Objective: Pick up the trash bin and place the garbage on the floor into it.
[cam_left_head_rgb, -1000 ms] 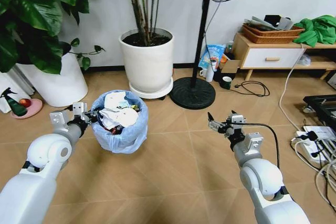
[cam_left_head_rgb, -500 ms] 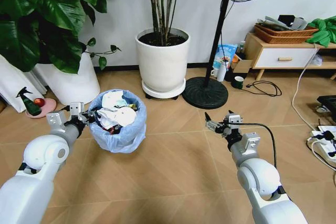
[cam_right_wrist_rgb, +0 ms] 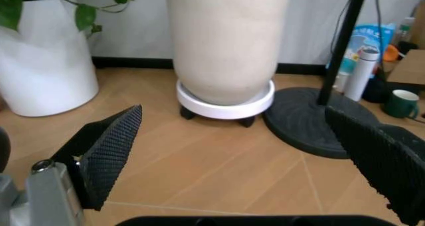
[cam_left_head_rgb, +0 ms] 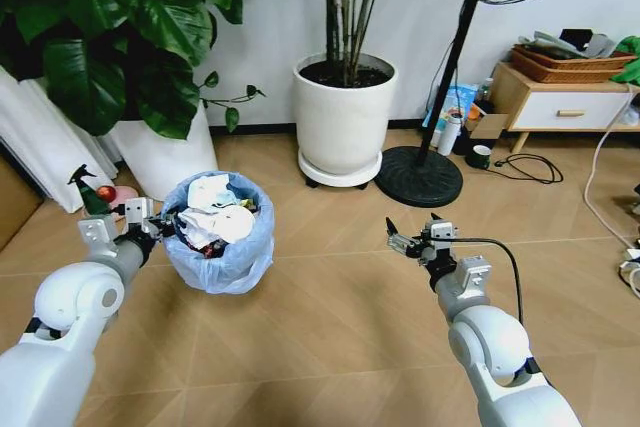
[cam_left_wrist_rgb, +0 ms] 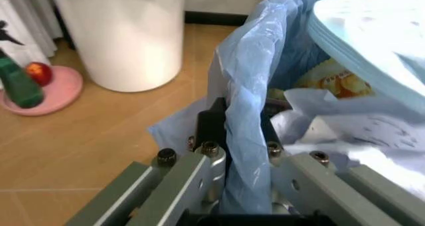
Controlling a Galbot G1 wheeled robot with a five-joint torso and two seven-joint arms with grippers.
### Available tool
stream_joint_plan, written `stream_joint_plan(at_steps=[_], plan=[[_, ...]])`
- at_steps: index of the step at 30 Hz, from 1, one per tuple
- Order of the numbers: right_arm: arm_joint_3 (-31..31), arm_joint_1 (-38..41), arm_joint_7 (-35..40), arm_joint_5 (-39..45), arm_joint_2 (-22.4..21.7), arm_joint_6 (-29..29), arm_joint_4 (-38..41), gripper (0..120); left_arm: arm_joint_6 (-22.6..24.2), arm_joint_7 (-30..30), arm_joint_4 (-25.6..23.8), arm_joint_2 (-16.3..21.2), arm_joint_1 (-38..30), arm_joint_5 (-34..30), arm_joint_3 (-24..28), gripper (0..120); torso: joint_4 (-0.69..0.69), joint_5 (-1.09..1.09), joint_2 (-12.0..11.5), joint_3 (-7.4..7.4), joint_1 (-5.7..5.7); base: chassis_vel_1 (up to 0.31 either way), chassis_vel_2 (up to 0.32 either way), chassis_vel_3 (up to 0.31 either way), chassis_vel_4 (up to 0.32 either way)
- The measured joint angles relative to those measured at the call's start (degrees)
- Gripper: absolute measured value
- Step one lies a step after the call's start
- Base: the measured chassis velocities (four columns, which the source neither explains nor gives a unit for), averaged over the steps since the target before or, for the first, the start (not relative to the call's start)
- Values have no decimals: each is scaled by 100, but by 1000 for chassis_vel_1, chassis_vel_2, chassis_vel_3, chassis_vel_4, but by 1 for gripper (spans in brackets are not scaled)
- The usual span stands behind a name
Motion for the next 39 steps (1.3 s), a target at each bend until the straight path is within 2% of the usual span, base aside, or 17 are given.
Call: stream_joint_plan(at_steps=[15, 23, 39], plan=[[-82, -16, -8, -27, 110, 9, -110, 100, 0, 37, -19, 43, 93, -30, -193, 0, 1, 0, 0, 0, 0, 163, 159, -163, -158], [50, -113, 34, -4, 106, -65, -86, 100, -1, 88, 25, -6, 64, -36, -156, 0, -4, 1, 0, 0, 0, -11, -21, 11, 7], [140, -262, 38, -9, 152, -79, -20, 100, -13, 112, 52, -54, 87, 12, -125, 0, 0, -1, 0, 0, 0, 31, -28, -34, 30]])
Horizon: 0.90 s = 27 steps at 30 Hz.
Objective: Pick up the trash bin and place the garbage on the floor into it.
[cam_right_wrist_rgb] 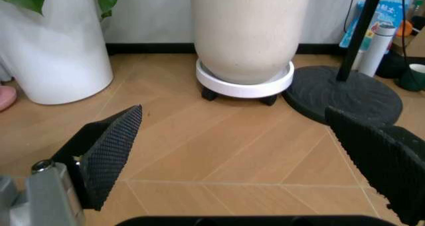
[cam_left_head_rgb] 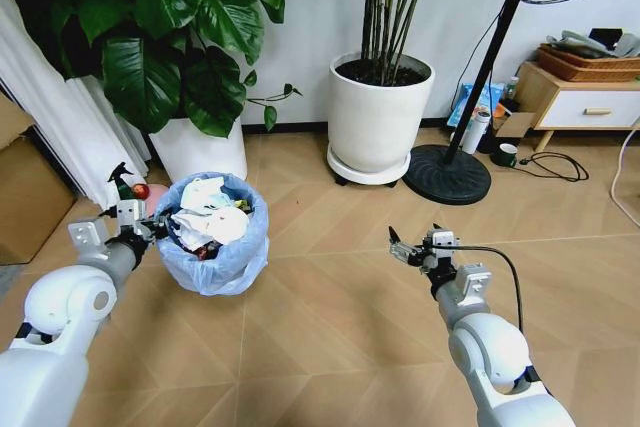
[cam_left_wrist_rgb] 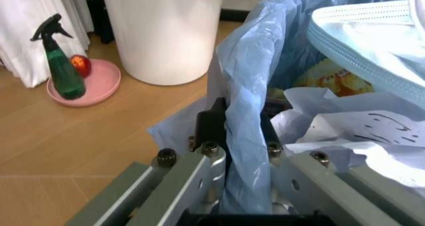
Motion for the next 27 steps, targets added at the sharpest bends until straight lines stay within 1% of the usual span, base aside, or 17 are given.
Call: stream_joint_plan(at_steps=[19, 27], plan=[[1, -70, -5, -30, -4, -2, 58, 100, -18, 10, -96, -32, 145, 17, -88, 0, 0, 0, 0, 0, 0, 50, -49, -46, 58], [-15, -106, -13, -54, -36, -2, 101, 100, -22, -25, -167, -81, 217, 30, -111, 0, 0, 0, 0, 0, 0, 130, -113, -122, 123]])
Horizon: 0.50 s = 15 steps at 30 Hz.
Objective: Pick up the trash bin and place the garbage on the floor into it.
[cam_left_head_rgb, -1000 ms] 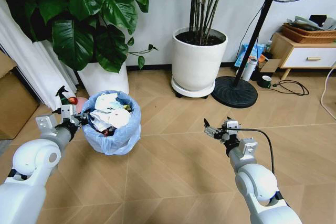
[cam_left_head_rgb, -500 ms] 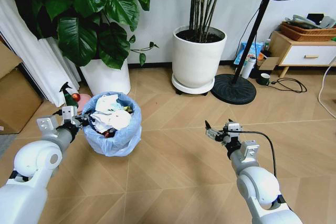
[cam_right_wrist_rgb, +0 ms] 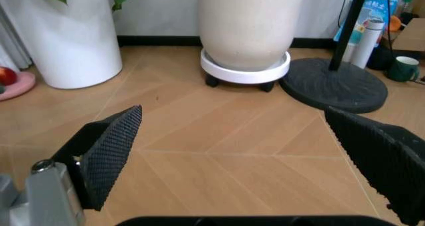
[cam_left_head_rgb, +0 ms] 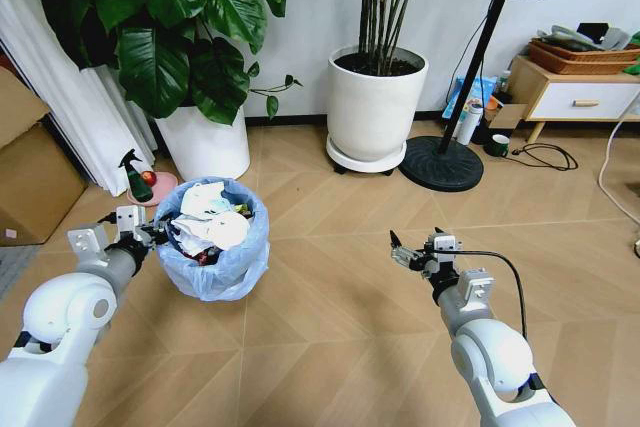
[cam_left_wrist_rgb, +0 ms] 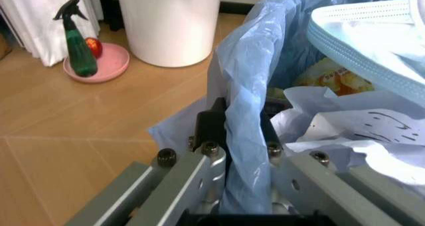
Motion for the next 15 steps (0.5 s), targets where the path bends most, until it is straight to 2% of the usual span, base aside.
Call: stream_joint_plan(at_steps=[15], plan=[[-17, -90, -3, -24, 0, -3, 66, 100, -14, -20, -121, -6, 161, 15, -90, 0, -1, 1, 0, 1, 0, 118, -113, -119, 112]])
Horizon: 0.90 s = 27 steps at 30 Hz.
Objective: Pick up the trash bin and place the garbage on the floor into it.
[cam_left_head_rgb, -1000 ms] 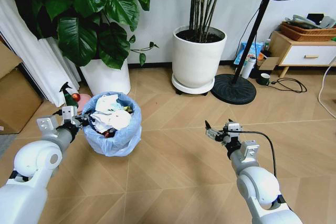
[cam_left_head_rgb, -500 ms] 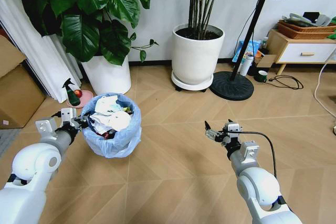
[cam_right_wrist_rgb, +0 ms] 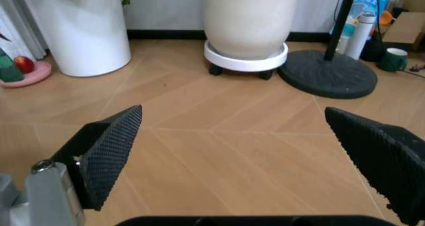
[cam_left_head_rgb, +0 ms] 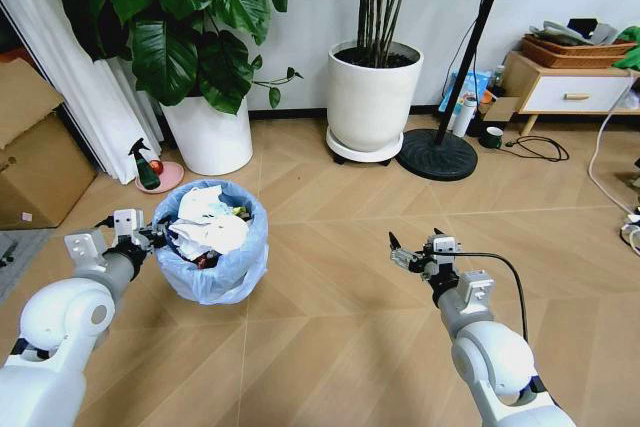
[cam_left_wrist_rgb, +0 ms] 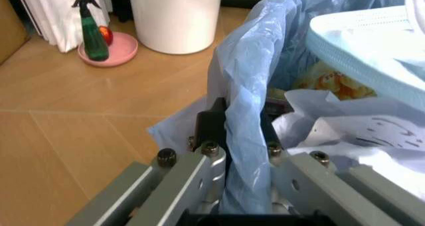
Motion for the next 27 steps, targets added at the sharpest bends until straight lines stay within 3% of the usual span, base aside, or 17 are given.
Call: stream_joint_plan(at_steps=[27], plan=[[-165, -4, -20, -32, -33, 9, -4, 100, -37, -4, 52, -14, 45, -11, -116, 0, 2, 0, 0, 0, 0, 118, -109, -115, 118]])
